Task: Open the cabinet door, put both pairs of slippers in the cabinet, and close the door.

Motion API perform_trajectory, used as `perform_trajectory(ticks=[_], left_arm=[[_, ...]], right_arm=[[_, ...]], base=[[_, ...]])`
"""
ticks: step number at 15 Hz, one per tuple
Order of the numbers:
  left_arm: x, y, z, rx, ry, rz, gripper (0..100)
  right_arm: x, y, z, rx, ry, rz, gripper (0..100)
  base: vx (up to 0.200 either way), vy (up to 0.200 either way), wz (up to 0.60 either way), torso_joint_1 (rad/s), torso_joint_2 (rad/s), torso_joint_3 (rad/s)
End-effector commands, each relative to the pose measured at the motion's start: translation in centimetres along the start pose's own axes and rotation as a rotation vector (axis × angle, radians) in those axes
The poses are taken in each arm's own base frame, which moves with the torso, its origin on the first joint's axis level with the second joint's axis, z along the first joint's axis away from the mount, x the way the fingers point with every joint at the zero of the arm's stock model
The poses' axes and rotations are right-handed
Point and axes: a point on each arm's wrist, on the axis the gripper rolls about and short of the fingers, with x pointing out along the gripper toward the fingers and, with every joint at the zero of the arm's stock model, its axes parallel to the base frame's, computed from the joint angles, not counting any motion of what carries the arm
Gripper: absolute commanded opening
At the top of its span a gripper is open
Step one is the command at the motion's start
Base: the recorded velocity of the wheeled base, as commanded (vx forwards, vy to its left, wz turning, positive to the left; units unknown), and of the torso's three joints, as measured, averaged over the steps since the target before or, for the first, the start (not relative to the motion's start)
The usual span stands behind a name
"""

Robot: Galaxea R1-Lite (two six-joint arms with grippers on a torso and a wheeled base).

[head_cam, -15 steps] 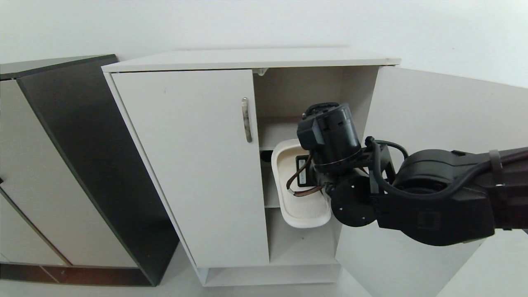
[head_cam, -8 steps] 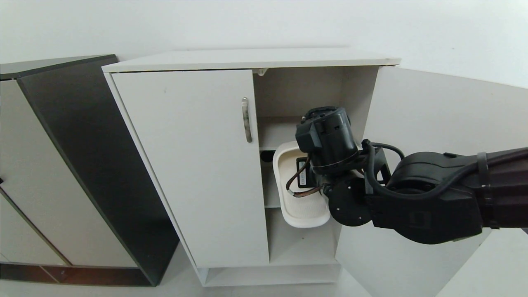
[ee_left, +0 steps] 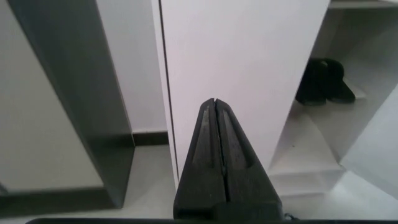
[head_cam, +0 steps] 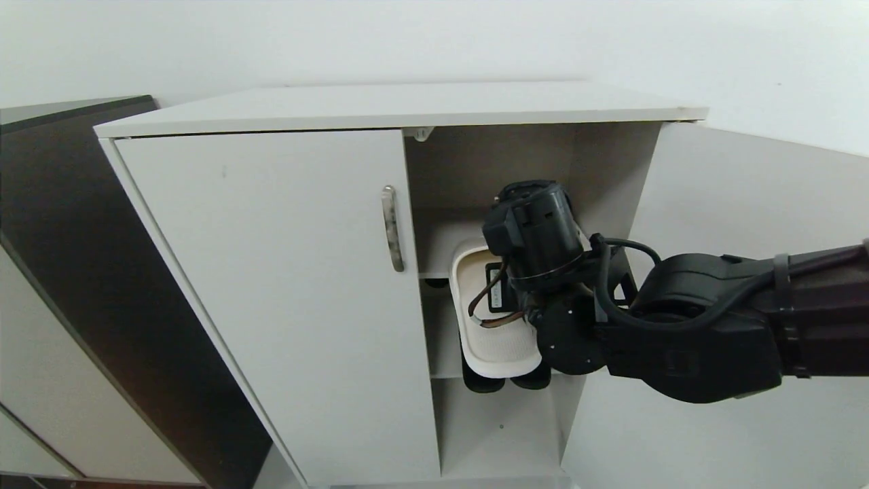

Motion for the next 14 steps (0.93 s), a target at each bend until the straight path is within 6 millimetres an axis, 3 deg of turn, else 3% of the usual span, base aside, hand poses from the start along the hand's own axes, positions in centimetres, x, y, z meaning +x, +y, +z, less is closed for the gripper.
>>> perform_trajectory(ticks=[1,4,9,14], left_arm=[[0.0,0.0,0.0,-0.001,0.002,0.000,0],[0.0,0.0,0.0,-0.002,0.002,0.001,0],[0.0,0.0,0.0,-0.002,0.002,0.001,0],[0.0,0.0,0.0,-0.004,0.002,0.001,0]], right_arm=[[0.7,0.3,-0.5,-0.004,0.005,-0.007,0],[1.9,0.5,-0.2,0.022,-0.050,0.005,0],[2.5,0.1,0.5,0.018,-0.059,0.045,0],[5.4,-0.1,1.0,0.040,-0.066,0.012,0]], base=[[0.200,0.000,0.00,0.012,0.00,0.002],[0.200,0.000,0.00,0.001,0.00,-0.001],[0.000,0.000,0.00,0.000,0.00,0.000],[0.000,0.000,0.00,0.000,0.00,0.000]])
